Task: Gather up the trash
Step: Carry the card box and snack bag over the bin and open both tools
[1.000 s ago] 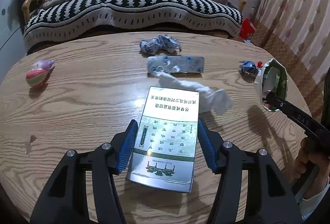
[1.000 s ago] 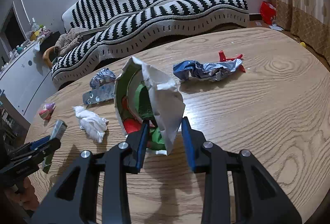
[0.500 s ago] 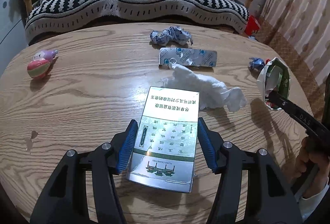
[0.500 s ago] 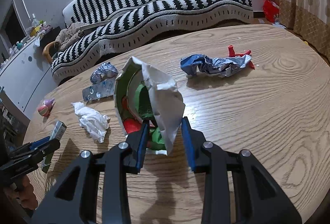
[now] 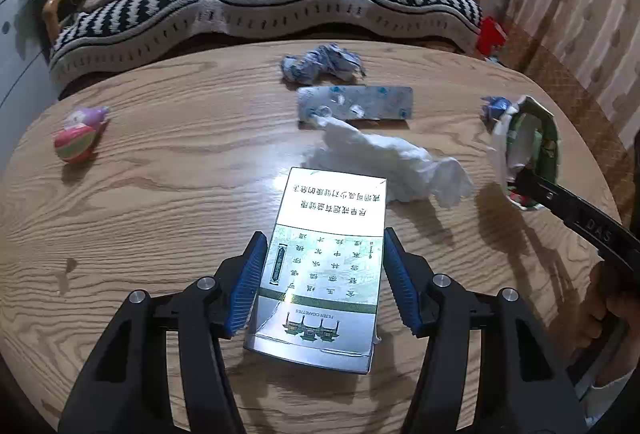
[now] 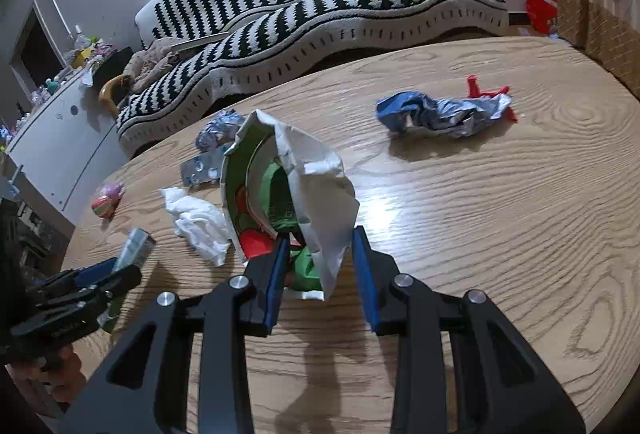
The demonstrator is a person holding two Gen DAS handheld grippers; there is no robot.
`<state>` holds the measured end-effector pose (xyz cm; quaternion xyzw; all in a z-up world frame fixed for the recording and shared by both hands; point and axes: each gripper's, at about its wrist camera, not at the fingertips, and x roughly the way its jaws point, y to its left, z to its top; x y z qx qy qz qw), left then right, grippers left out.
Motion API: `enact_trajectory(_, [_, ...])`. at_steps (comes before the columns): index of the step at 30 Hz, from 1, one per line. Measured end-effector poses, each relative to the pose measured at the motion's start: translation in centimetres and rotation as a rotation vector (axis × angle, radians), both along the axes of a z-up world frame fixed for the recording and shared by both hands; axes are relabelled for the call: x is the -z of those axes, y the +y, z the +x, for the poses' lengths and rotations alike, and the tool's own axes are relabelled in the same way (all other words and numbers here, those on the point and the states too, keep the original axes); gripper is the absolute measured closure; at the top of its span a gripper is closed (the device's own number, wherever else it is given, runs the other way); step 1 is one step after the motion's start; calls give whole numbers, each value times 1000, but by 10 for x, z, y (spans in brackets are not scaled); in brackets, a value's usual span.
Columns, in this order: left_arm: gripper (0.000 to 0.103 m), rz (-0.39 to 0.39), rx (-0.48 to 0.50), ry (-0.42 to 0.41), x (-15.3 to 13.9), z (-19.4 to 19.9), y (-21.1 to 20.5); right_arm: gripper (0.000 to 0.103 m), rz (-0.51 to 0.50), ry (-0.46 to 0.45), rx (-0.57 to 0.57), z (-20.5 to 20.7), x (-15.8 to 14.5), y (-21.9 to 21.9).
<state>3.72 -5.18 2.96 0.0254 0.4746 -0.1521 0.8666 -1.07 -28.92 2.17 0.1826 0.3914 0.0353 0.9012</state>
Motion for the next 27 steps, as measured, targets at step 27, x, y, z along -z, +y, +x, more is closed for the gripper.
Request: enact_trajectory(27, [46, -138, 653, 144, -24, -253, -240, 71, -27, -22, 473, -339, 7, -178])
